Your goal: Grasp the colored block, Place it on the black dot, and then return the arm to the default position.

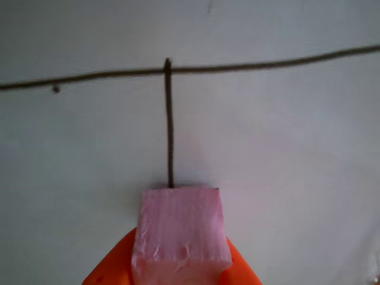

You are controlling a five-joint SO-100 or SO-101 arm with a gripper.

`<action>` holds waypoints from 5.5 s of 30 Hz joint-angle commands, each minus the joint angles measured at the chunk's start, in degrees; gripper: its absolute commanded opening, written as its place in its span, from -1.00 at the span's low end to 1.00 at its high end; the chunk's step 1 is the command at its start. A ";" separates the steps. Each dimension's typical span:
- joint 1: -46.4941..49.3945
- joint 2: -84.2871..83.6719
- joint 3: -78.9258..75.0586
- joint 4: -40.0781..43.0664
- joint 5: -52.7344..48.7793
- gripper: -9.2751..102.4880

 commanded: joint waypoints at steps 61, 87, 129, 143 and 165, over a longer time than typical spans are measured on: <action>-33.40 -55.63 -98.09 40.08 41.75 -0.84; -35.77 -64.25 -116.28 47.55 44.74 -0.84; -34.28 -71.89 -117.69 44.82 44.91 -0.84; -32.96 -72.69 -117.69 40.08 45.97 -0.84; -34.28 -71.19 -116.72 41.57 43.42 -0.52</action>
